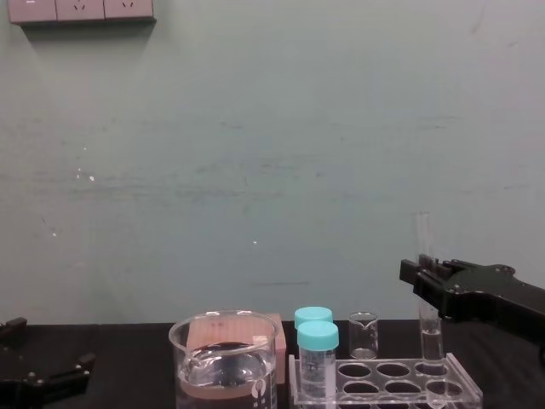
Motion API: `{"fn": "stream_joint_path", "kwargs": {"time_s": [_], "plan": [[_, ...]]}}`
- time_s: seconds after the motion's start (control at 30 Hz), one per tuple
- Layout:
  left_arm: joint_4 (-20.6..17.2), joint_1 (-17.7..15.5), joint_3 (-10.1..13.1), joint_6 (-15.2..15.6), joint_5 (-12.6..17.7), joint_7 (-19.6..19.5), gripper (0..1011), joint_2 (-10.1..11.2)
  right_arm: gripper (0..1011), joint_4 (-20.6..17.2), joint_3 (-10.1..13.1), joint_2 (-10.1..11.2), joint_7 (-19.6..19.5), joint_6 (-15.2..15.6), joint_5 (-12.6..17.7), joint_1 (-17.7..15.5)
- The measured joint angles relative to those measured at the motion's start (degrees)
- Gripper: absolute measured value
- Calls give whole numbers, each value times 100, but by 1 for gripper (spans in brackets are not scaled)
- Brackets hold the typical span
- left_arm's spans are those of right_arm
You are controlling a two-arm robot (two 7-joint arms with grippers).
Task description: Hold the test tube with one hand and immerse one end into the beaker, then return it to the test tube rack.
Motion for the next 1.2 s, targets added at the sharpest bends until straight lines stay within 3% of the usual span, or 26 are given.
{"fn": "stream_joint_path", "kwargs": {"time_s": [1.2], "plan": [[0, 0, 0, 0, 0, 0, 1000, 0, 226, -32, 29, -5, -72, 50, -76, -112]]}}
